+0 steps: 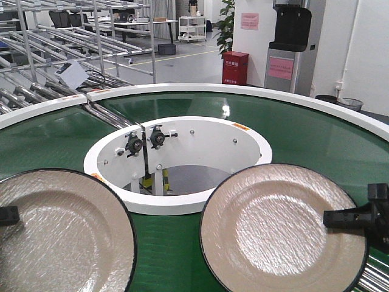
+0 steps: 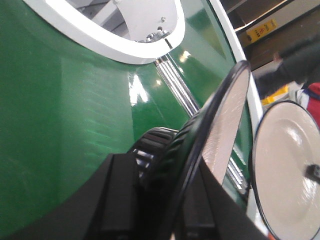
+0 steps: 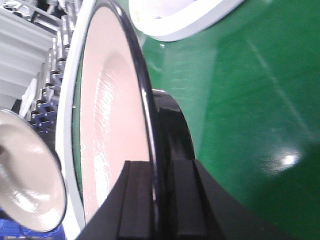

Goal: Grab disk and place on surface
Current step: 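Lift both plates upright off the carousel with both grippers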

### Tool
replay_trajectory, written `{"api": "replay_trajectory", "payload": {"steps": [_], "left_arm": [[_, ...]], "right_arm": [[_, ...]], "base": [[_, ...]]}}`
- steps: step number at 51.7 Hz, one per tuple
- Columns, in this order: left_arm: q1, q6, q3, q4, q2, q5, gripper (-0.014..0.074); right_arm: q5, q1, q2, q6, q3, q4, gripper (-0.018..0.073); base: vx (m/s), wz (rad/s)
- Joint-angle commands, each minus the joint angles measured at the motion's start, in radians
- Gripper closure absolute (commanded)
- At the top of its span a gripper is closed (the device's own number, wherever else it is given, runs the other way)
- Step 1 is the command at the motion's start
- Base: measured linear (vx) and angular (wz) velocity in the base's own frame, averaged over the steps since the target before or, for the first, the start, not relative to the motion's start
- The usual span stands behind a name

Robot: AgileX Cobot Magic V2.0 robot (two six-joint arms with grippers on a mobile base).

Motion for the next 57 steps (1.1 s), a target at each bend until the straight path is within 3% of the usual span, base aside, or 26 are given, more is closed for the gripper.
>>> {"api": "replay_trajectory", "payload": {"steps": [1,57], "left_arm": [[-0.007,-0.052,-0.034,-0.130,-0.029,0.034,0.0598],[-0.006,-0.053,-0.034,-0.155,-0.029,0.047,0.0598]], "right_arm": [[0.043,0.000,-0.075,0.014,-0.028,0.124,0.0568],[0.039,0.000,-0.105,0.007,-0.028,0.127,0.0568]], "base": [[0.00,0.00],[0.00,0.00]]}}
